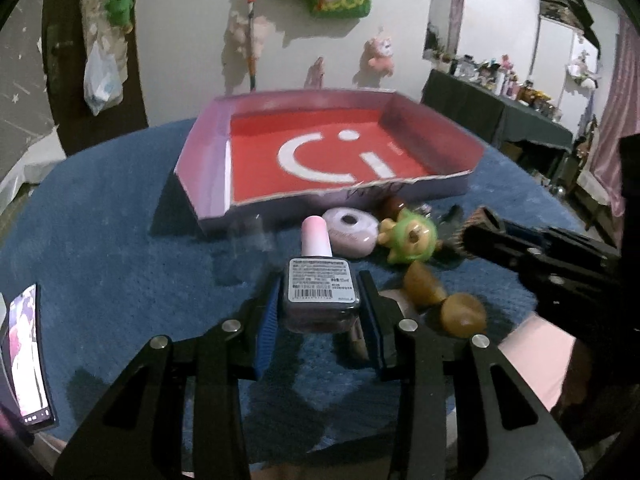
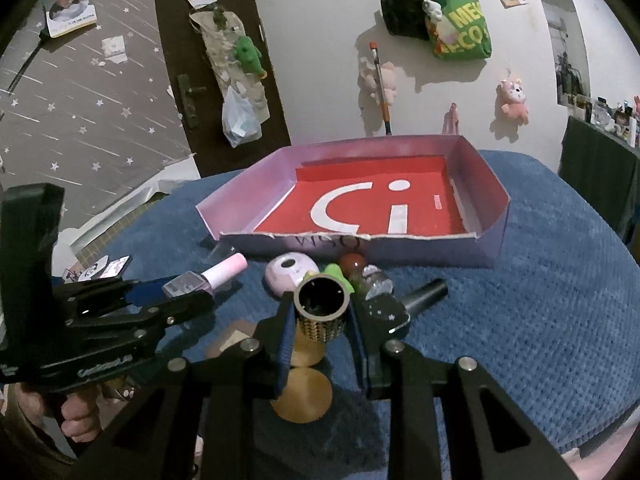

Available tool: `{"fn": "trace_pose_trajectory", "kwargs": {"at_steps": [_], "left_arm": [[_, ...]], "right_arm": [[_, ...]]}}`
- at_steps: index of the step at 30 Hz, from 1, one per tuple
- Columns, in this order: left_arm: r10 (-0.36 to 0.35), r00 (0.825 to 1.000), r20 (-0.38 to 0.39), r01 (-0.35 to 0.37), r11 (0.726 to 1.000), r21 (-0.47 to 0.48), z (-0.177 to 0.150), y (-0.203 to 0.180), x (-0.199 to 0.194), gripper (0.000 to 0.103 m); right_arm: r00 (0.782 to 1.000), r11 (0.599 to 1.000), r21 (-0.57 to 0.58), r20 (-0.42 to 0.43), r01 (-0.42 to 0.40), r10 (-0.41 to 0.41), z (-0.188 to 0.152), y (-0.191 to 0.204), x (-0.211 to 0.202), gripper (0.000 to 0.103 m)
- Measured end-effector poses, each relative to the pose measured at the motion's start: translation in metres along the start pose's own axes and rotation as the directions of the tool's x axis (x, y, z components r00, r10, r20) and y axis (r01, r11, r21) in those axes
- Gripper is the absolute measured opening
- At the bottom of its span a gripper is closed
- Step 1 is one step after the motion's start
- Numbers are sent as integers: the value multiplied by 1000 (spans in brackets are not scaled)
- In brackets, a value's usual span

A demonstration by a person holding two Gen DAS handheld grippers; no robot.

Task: Organize rigid objects
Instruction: 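Carry the bottle and cylinder into the red-lined box with both grippers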

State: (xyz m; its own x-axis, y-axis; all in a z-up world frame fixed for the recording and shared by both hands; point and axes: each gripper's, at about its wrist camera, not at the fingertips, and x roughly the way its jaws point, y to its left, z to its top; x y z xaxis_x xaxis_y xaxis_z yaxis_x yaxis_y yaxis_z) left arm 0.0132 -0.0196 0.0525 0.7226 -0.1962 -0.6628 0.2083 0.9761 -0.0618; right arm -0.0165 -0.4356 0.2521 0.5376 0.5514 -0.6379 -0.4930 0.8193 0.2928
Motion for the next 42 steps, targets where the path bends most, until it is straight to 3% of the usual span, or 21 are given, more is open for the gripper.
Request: {"fn": "trace_pose_trajectory", "kwargs": {"at_steps": [12,29,35,42], "left_arm": [[-6,998,66,6,1000,2,28,3,-10,35],[17,992,125,-15,1000,-21,96,12,6,35],[30,993,115,-26,999,-38,128,23,28,35],[31,998,59,-27,997,-69,146,37,72,35]], "right_arm": [[999,1000,-7,35,-11,11,20,-2,-6,27],[999,999,21,40,-27,26,88,-26,9,27],[1000,999,29,22,-21,20,123,-39,26,27],[999,998,62,-52,0,4,141,-62,71,27]]}}
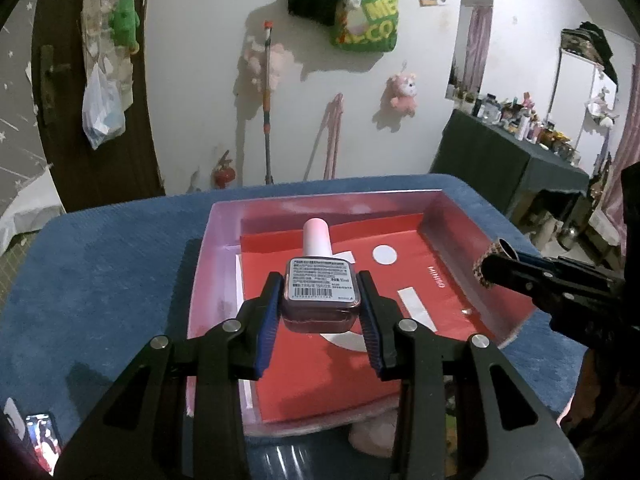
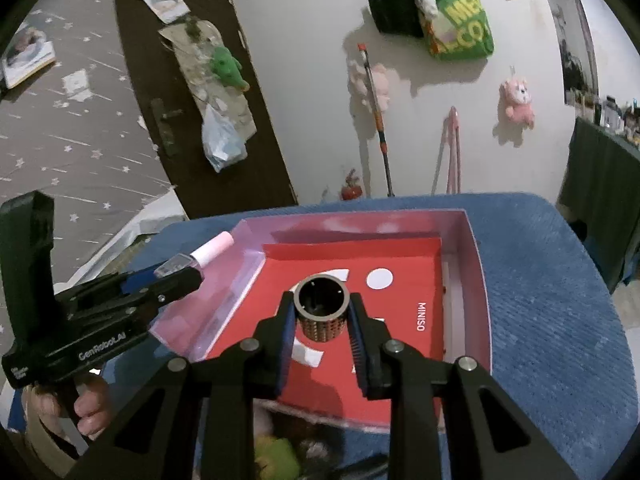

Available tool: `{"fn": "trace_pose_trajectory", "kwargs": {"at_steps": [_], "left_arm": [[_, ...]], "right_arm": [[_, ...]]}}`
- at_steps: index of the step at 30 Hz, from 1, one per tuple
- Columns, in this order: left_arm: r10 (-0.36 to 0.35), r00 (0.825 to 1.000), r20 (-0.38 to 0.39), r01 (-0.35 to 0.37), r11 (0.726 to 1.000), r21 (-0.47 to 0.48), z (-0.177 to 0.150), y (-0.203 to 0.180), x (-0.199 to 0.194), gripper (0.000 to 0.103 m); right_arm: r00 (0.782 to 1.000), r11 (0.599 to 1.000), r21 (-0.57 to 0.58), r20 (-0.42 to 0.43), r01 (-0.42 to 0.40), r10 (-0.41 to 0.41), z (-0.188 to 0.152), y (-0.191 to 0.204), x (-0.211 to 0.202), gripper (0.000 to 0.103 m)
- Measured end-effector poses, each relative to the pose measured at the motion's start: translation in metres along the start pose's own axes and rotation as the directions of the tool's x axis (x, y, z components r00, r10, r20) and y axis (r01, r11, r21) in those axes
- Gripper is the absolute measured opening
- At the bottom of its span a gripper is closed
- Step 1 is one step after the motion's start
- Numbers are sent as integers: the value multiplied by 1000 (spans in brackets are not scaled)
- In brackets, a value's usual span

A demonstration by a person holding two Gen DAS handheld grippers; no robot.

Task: Organize rigid objects
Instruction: 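Carry the bottle and cylinder into the red-lined box with both grippers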

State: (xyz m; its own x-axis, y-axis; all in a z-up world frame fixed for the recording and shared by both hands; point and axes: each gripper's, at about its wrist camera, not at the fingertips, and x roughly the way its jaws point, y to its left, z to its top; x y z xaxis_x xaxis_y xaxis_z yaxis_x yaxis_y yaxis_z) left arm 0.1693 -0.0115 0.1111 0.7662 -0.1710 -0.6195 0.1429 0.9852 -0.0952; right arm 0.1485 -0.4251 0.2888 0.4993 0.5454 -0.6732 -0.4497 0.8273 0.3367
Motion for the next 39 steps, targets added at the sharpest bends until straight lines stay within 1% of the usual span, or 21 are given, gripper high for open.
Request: {"fn": "trace_pose_trajectory", "kwargs": {"at_steps": [4,9,14,22,26,28,31,33,35,37,39], "left_arm": [[3,999,-42,-3,1000,-7,0,2,26,35],[6,993,-120,-9,1000,-24,-5,6,60,35],[17,988,-154,-21,999,-30,-5,9,74,35],[19,974,-225,-27,999,-34,-6,12,91,35],[11,962,-271,-26,998,-52,-7,16,100,35],[6,961,-278,-24,998,-61,-7,18,101,35],[16,953,-304,-34,998,-56,-9,18,106,34],[-1,942,-335,-24,997,-70,-11,20,110,34],[-12,937,-348,-18,996,-82,-12,22,112,34],[-14,932,-363,-19,996,-87,-13,24,115,34],[-24,922,-387,-14,995,-96,-15,25,118,34]], "right_arm": [[999,999,6,-40,35,-35,6,-12,25,27],[992,998,5,-105,66,-65,6,-22,60,27],[985,996,-9,-152,86,-87,2,-26,81,27],[975,993,3,-192,114,-111,1,-35,94,27],[970,992,5,-211,125,-121,1,-37,101,27],[968,992,6,-221,126,-122,0,-37,102,27],[962,991,5,-242,133,-128,0,-37,106,27],[956,990,3,-260,139,-134,-1,-38,110,27],[952,990,2,-275,141,-135,-4,-38,113,27],[951,990,1,-277,143,-137,-5,-37,113,27],[949,990,3,-282,144,-138,-5,-37,114,27]]}}
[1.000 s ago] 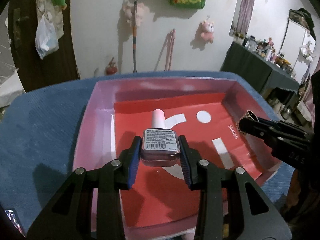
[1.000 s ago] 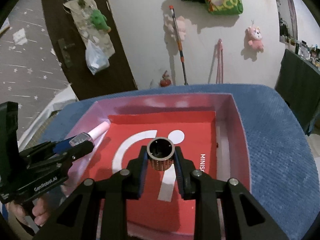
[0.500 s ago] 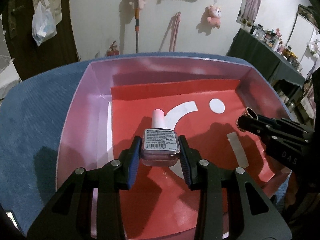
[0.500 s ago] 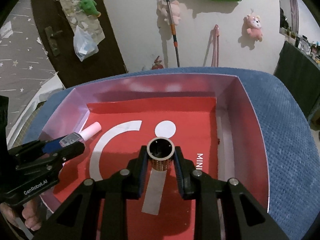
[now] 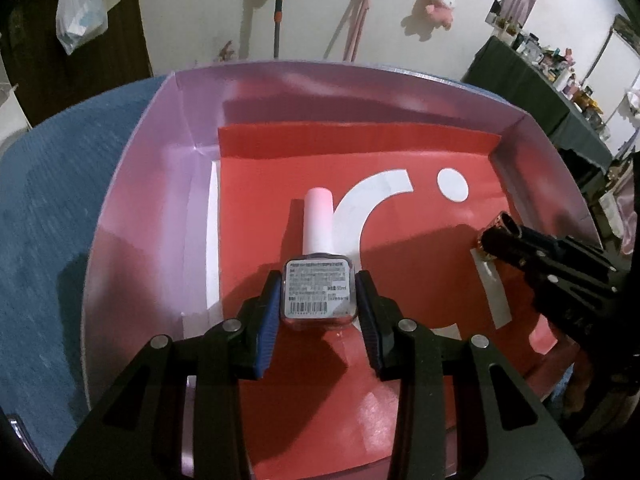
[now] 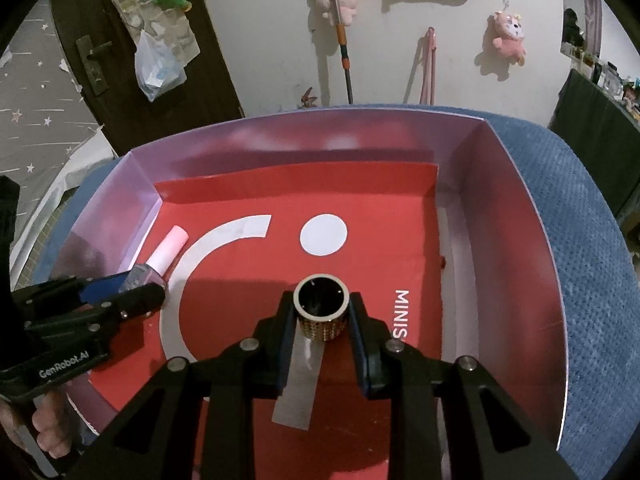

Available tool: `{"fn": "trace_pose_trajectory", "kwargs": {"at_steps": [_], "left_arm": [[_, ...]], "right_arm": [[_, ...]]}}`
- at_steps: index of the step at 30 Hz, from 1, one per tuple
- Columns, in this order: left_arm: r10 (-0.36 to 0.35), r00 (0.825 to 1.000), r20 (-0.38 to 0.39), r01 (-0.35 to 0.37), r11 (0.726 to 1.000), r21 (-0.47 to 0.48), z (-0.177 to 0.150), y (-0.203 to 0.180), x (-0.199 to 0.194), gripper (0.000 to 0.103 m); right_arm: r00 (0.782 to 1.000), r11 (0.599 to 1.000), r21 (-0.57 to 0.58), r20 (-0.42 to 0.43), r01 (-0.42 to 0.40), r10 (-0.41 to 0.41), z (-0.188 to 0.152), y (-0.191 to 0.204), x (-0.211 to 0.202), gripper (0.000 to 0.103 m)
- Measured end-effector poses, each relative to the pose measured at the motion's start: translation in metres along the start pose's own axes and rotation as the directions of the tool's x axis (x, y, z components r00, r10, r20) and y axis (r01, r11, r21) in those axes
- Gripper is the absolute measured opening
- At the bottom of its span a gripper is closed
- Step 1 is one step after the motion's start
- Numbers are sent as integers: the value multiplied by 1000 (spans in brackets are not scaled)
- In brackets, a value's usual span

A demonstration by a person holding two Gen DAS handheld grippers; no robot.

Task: Organize rigid objects
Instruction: 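Carry the bottle and cylinder into the red-lined box with both grippers, then open both grippers to release the bottle and cylinder in the box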

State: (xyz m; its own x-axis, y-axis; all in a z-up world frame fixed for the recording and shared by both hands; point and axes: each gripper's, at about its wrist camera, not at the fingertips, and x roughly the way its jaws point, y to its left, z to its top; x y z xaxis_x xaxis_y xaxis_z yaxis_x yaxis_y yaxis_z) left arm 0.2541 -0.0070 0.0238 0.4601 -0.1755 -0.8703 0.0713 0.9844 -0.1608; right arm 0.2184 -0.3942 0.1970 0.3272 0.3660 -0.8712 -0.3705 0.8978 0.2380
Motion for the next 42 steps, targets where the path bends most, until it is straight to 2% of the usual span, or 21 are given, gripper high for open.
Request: {"fn": "trace_pose_trajectory", "kwargs": {"at_steps": [32,42], "left_arm": [[-32,999,2,32,999,-4,0,3,-4,35],[13,999,37,-14,1000,15,-1,-1,-11,49]], "right_arm": [[1000,999,39,7,-15,15,-3,-6,-2,29],[999,999,37,28,-20,19,-5,-6,-10,37]]}}
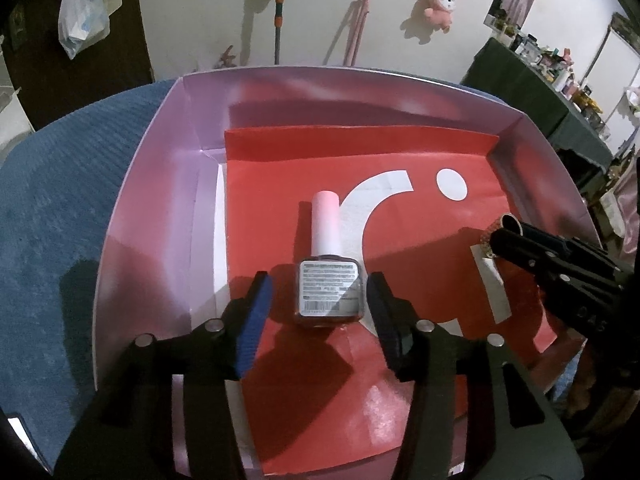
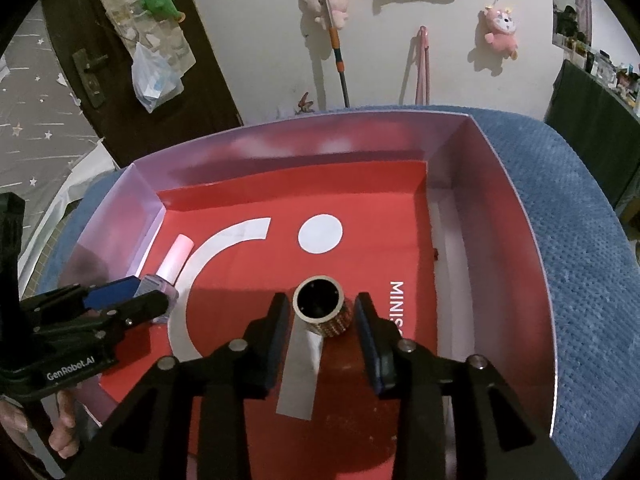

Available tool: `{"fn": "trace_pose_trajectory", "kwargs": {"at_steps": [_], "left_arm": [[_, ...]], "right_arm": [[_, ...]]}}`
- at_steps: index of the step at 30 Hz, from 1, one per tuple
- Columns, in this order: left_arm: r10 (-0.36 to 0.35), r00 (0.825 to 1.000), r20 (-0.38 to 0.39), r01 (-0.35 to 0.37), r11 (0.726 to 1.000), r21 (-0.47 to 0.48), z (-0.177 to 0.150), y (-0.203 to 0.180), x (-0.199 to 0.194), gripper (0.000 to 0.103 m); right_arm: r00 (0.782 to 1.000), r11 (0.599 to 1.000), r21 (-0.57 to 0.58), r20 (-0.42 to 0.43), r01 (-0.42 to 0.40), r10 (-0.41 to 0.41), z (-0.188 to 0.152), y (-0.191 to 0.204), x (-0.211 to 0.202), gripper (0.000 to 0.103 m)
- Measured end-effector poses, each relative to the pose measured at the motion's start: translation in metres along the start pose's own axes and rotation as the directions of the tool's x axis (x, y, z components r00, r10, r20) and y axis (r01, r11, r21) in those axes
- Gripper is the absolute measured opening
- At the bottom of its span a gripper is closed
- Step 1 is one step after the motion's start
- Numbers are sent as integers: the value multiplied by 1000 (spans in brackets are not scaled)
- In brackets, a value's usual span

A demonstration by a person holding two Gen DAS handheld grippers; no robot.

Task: Organize rigid objects
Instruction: 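Open both grippers to release the bottle and cylinder in the box, then withdraw both grippers from the box back toward the remaining objects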

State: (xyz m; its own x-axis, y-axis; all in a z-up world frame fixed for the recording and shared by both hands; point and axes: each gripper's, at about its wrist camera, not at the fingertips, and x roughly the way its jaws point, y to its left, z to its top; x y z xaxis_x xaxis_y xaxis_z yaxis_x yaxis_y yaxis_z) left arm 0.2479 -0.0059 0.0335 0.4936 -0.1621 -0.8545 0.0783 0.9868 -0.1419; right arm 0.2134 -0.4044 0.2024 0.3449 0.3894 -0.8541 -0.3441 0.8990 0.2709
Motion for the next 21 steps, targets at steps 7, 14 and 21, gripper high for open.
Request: {"fn": "trace_pose_trajectory", "kwargs": {"at_steps": [7,14,21], "left_arm": [[2,999,42,-3,1000,28,-1,-5,-11,62],[15,996,87,-21,998,67,-4,-14,-27,81],[8,992,125,-16,998,65,-6,-14,-45,89]], "right_arm": [[999,1000,8,24,-22,21,-4,1,-15,45],[996,997,30,62,-66,64,-8,-3,-41,51],[990,994,33,108,-99,95,-14,0,-66,60]]}}
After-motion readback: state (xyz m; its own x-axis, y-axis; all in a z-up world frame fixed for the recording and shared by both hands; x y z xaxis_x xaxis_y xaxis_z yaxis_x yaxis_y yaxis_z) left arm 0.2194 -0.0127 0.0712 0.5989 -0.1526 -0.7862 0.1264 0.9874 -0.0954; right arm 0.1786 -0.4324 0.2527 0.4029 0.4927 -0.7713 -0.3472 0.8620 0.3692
